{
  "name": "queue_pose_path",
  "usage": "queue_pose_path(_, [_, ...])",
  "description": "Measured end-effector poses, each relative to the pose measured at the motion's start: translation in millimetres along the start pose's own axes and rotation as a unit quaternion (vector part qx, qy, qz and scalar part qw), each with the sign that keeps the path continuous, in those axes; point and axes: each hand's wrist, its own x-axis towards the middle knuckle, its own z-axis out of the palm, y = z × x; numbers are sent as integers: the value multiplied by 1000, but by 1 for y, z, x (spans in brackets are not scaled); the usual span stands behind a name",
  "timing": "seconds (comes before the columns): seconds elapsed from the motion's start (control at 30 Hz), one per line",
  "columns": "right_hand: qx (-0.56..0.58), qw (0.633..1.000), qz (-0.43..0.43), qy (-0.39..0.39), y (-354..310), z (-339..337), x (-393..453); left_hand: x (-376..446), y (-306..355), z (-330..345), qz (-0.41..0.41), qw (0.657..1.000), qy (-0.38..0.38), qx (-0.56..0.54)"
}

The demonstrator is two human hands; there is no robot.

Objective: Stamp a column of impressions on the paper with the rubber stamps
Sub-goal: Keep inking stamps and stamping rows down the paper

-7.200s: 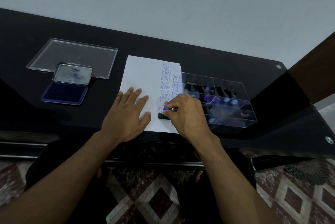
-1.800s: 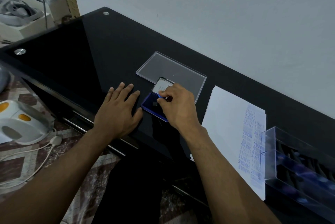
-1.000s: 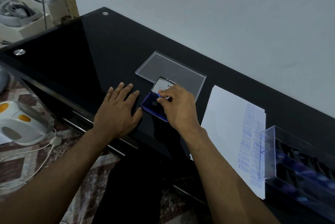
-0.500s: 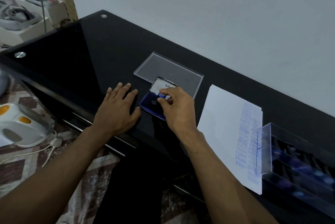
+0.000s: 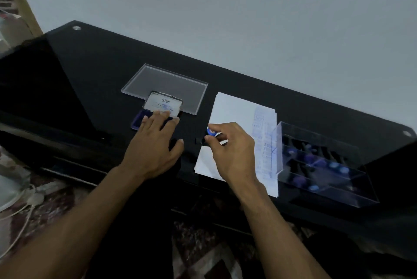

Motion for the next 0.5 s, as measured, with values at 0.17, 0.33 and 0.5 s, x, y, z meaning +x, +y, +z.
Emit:
queue_pose_path(0.17, [-17, 999, 19, 34, 27, -40, -17, 5, 47, 18, 39, 999, -33, -16])
queue_pose_path(0.33, [-41, 997, 32, 59, 51, -79, -33, 3, 92, 37, 89, 995, -49, -21])
queue_pose_path(0.5, [-40, 996, 48, 70, 67, -102, -44, 5, 117, 51, 113, 992, -57, -19])
